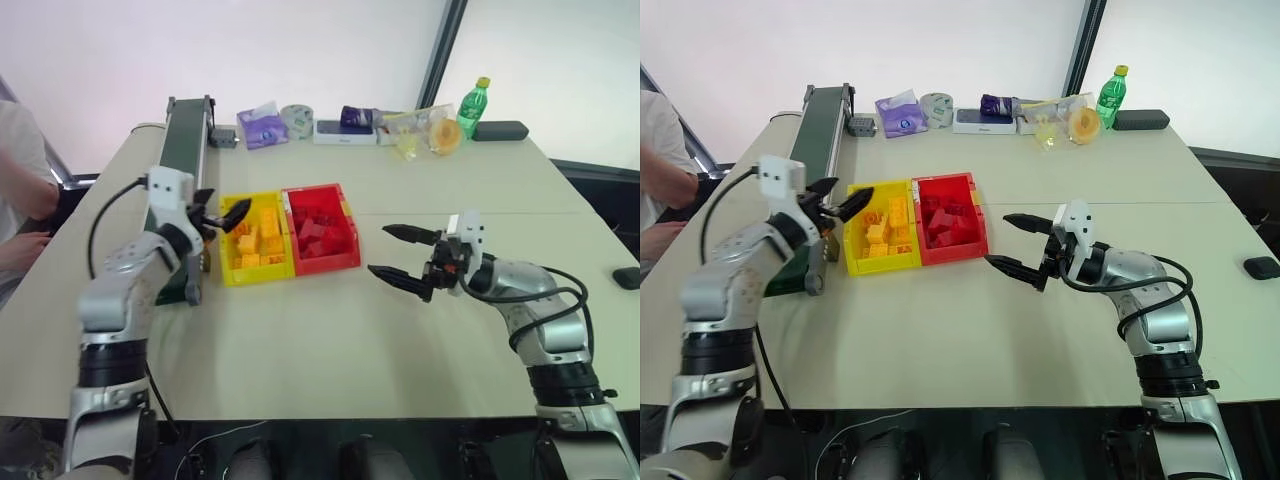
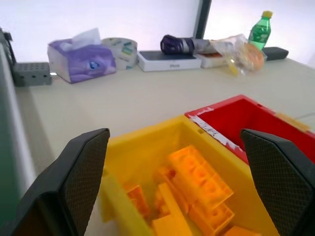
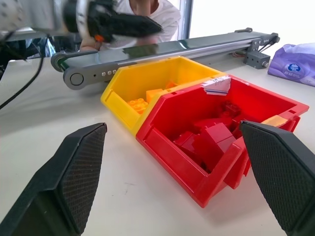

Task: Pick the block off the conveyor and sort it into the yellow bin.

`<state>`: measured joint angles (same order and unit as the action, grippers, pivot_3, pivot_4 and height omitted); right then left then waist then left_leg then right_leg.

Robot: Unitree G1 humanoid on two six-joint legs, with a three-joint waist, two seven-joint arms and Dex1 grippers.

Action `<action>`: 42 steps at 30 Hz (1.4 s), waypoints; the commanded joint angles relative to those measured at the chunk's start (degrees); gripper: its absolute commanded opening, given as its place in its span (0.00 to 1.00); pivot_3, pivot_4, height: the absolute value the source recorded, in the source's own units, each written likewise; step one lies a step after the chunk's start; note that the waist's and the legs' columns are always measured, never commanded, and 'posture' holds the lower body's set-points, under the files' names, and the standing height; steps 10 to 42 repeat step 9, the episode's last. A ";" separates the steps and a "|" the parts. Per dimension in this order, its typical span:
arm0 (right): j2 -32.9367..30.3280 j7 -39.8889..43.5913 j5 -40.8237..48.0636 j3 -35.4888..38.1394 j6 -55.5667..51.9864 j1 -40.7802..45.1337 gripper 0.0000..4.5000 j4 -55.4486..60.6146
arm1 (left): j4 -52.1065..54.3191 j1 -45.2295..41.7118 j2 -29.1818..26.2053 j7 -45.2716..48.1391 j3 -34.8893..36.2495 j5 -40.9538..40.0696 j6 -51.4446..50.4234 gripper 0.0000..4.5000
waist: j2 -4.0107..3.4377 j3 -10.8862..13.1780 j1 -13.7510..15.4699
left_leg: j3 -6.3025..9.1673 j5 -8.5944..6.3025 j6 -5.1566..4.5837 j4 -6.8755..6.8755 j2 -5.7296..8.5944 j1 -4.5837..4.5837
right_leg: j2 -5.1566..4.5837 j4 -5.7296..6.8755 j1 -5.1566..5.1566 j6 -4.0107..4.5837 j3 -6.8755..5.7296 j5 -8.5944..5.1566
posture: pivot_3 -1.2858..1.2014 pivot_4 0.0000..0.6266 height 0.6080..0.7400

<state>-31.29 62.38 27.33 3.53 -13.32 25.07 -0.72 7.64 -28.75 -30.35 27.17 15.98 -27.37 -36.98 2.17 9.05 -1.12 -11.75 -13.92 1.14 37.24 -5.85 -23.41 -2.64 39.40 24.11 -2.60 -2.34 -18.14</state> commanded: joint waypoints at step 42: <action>-2.80 3.31 0.12 1.29 1.32 4.06 1.00 -3.71 | 7.96 23.17 -12.86 11.73 21.76 -3.64 6.34 0.99 | -0.02 0.01 0.02 | 0.00 0.00 0.00 -0.02 -0.02 0.01 | -0.08 -0.02 0.01 0.02 -0.01 -0.01 | 0.52 0.24 1.00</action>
